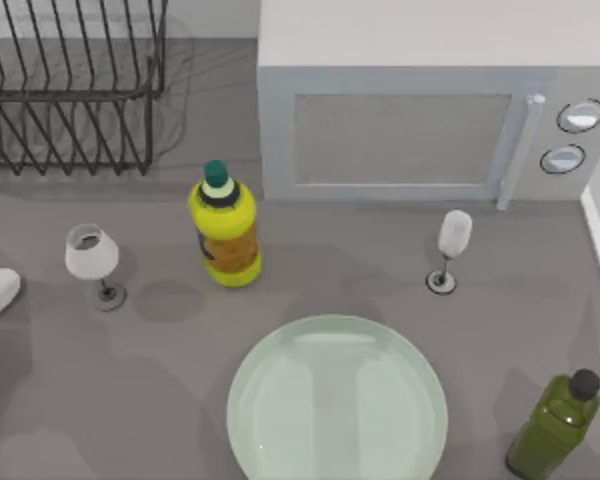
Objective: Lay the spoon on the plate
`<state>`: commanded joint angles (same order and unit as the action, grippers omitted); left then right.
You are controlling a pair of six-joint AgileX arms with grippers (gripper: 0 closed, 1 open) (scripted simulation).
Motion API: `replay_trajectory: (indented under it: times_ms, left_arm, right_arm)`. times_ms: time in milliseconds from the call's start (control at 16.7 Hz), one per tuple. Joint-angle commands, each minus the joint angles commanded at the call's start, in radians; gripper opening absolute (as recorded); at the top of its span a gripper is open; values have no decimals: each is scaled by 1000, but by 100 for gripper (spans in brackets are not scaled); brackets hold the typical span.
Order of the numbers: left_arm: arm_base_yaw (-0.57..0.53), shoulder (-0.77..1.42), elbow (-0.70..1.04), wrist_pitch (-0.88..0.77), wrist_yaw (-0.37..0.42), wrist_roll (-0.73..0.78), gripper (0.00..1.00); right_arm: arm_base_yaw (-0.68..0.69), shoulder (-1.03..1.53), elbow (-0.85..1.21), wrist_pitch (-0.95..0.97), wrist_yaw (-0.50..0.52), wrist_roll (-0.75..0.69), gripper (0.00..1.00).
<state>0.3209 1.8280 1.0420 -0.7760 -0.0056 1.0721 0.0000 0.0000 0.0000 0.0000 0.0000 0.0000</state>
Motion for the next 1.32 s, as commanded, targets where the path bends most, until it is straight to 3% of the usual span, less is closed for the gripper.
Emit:
replay_trajectory:
  times_ms: [180,480,1260,1320]
  left_arm:
    - [2,53,-60,109,0,3,100]
    - [3,64,-72,128,0,4,100]
    - [3,64,-72,128,0,4,2]
    - [3,64,-72,128,0,4,0]
  right_arm:
    - [0,0,0,0,0,0,100]
    - [0,0,0,0,0,0,100]
    - [0,0,0,0,0,0,100]
    - [0,0,0,0,0,0,100]
